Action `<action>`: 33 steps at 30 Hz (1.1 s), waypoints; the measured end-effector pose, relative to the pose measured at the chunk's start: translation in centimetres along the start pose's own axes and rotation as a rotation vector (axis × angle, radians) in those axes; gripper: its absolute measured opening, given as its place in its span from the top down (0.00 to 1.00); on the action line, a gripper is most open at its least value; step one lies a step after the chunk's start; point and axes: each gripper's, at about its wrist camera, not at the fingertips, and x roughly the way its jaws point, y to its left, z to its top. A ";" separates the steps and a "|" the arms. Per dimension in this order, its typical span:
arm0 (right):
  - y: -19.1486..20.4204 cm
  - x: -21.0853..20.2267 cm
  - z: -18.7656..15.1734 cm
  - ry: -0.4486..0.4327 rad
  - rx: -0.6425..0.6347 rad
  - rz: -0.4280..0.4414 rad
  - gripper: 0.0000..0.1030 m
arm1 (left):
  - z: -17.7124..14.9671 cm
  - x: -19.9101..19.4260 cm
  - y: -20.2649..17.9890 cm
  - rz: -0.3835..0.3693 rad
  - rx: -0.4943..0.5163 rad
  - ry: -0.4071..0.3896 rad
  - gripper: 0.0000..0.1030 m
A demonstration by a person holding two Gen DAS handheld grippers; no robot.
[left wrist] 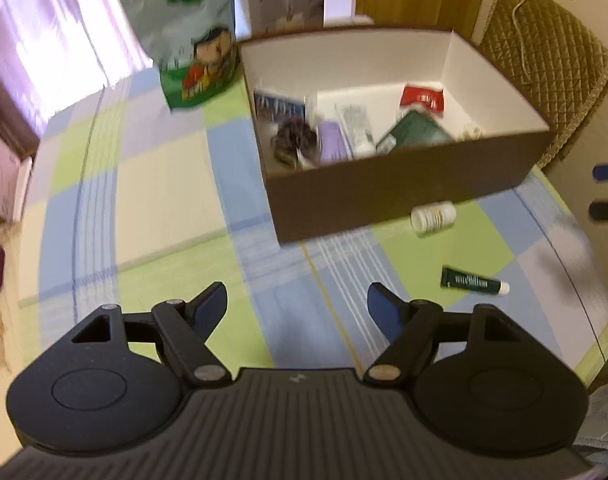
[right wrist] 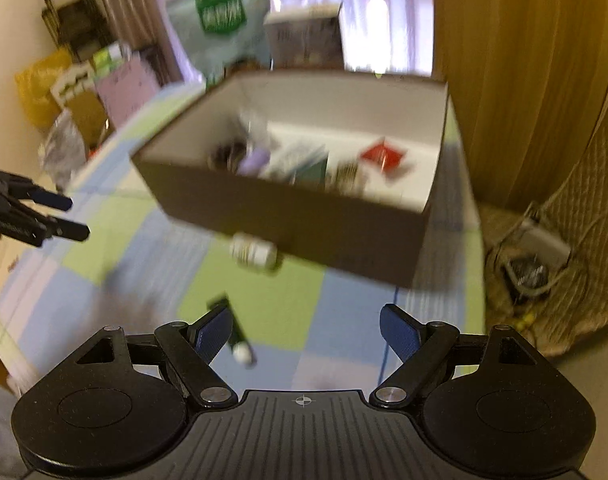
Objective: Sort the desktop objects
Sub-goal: 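Withdraw both grippers from the box toward the remaining items on the table, then grasp the green Mentholatum lip gel tube with the right gripper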
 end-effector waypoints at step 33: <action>6.3 9.5 -3.1 0.135 -0.290 -0.028 0.83 | -5.2 5.2 1.2 0.038 -0.127 0.171 0.26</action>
